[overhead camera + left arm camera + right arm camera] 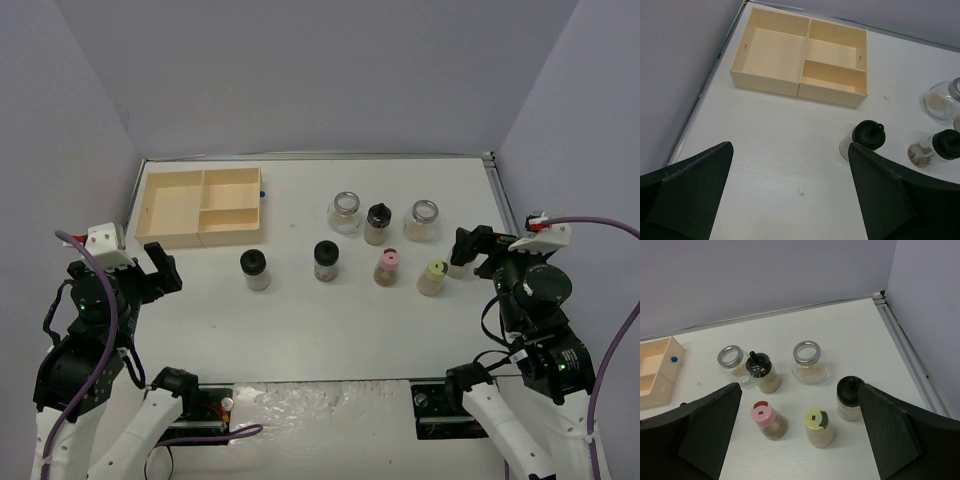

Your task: Organize the condiment bottles

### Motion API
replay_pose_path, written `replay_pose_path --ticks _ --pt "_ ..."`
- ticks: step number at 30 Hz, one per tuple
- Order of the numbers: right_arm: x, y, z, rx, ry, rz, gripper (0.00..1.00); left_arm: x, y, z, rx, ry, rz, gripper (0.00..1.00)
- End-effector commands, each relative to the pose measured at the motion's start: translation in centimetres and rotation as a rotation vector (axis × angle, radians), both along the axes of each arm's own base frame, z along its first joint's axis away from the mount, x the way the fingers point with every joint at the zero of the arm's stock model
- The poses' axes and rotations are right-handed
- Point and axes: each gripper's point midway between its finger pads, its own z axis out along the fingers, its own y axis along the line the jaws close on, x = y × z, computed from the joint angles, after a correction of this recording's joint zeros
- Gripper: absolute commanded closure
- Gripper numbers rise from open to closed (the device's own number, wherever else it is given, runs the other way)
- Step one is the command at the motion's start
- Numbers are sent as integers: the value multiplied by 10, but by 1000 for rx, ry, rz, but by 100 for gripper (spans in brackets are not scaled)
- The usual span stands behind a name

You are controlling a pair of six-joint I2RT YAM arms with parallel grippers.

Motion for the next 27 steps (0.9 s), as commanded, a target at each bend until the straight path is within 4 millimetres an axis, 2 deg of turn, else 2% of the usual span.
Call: replay_pose_path --ticks 1,8,10,15,17,18,20,23,25,27 --pt "4 4 26 18 -73 12 0 9 -6 24 -29 -48 -12 3" --pt "19 22 35 11 -70 96 0 28 -21 28 -57 -16 -56 3" --pt "34 29 31 -6 -40 113 0 35 -24 26 -50 16 -58 3" --pt "93 49 8 -56 112 141 0 53 -31 27 -44 60 -71 3" --pt "111 52 11 -47 128 129 0 60 -34 28 -56 61 -74 3" --pt "126 50 6 -33 153 97 0 64 -37 28 -73 53 -77 3" --pt "157 53 -18 -34 220 85 0 71 -46 27 -108 33 -105 3" --pt "198 42 -46 -19 291 49 0 82 -55 17 -151 32 -113 3" --pt "221 36 -69 20 340 82 0 87 -58 12 -157 44 -121 3" --pt "235 29 -88 22 377 84 0 89 -60 6 -154 64 -127 3"
